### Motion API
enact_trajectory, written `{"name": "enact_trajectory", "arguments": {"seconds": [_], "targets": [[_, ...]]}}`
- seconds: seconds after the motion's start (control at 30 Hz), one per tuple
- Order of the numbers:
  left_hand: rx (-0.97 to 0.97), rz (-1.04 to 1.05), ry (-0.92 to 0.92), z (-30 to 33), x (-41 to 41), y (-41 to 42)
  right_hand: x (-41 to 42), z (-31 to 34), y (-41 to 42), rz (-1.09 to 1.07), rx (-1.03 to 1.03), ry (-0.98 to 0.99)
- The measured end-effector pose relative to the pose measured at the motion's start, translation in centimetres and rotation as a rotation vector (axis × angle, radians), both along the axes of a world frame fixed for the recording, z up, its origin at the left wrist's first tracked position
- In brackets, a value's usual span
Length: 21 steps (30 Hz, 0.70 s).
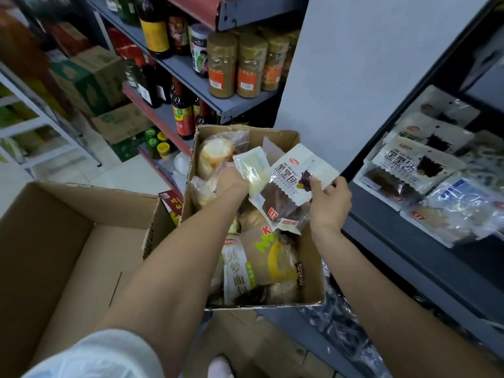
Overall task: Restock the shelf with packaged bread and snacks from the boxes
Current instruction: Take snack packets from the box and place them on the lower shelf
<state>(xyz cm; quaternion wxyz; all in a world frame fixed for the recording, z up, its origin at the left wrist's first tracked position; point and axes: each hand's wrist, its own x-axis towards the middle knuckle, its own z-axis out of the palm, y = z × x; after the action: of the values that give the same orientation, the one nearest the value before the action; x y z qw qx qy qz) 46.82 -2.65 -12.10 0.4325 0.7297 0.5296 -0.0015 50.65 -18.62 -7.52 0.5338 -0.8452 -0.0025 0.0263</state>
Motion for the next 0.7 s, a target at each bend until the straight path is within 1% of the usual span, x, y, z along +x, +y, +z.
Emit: {"name": "enact_trajectory", "arguments": {"seconds": [0.03,0.1,0.17,0.23,0.3,0.37,0.43,0.53,0.6,0.63,0.7], "targets": [[0.006,0.011,-0.002,-0.1,0.0,0.0,0.1,-0.1,0.0,-0.001,0.021,0.013],[-0.006,-0.034,-0.016,0.0,0.1,-0.1,0.2,-0.2,-0.2,-0.011,0.055,0.046],[-0.019,-0.081,-0.089,0.4,-0.2,-0.7,0.1,-0.2,-0.8,-0.046,0.073,0.053],[-0.006,-0.076,-0.210,1.0,-0.8,-1.4,0.3,-0.1,-1.6,-0.088,0.115,0.071],[0.079,-0.067,-0.330,2.3,-1.8,-2.5,0.7,0.4,-2.8,-0.098,0.166,0.078],[0.180,-0.095,-0.419,4.1,-3.0,-4.2,0.9,1.6,-4.2,-0.095,0.220,0.065],[0.249,-0.080,-0.500,5.8,-3.8,-5.8,1.0,3.1,-5.6,-0.098,0.289,0.057],[0.281,-0.008,-0.584,7.7,-4.0,-8.4,1.5,4.5,-8.2,-0.124,0.398,0.076],[0.208,0.051,-0.623,8.6,-3.5,-10.6,1.8,5.2,-10.8,-0.143,0.428,0.073],[0.136,0.095,-0.634,8.8,-3.0,-11.7,1.8,5.5,-12.5,-0.159,0.451,0.067],[-0.072,0.188,-0.671,8.6,-2.1,-14.2,1.8,6.5,-16.0,-0.194,0.477,0.044]]}}
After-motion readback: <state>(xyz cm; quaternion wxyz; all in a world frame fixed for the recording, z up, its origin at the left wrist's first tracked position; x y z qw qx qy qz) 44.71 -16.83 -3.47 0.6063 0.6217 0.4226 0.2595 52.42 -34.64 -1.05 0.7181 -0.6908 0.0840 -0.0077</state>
